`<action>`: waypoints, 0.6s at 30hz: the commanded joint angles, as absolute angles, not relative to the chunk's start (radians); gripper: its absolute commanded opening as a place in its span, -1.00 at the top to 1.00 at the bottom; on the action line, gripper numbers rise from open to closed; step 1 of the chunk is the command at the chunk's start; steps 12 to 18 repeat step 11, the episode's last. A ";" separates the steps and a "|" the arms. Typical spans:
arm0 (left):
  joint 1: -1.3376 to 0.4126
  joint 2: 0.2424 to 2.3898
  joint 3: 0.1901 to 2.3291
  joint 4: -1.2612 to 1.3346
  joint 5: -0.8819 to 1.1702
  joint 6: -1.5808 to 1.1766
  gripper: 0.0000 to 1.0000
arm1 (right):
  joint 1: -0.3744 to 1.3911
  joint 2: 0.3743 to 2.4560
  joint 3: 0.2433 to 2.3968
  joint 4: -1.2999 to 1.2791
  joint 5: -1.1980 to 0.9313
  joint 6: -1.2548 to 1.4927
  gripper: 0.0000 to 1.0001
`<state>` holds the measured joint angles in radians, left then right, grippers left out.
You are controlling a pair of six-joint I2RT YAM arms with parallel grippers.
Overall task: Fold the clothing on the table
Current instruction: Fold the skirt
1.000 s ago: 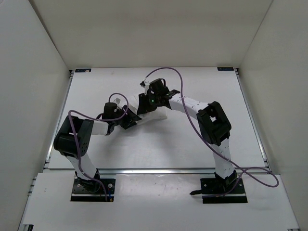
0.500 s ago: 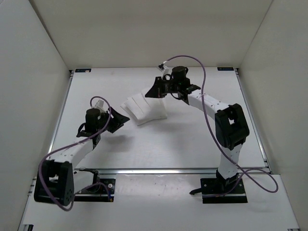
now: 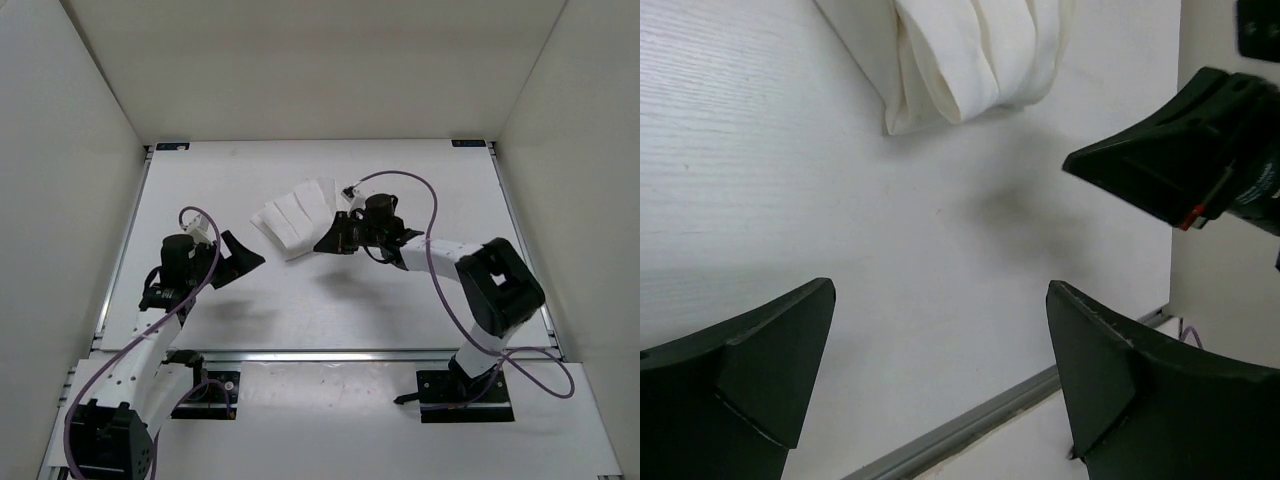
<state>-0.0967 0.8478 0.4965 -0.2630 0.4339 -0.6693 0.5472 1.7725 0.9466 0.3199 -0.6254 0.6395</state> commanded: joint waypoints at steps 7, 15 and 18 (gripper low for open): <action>-0.143 0.683 0.474 -0.308 0.485 -0.637 -0.97 | 0.497 1.546 0.808 0.448 -0.532 0.631 1.00; -0.152 0.696 0.469 -0.307 0.529 -0.618 -0.97 | 0.488 1.514 0.802 0.396 -0.523 0.588 1.00; -0.152 0.696 0.469 -0.307 0.529 -0.618 -0.97 | 0.488 1.514 0.802 0.396 -0.523 0.588 1.00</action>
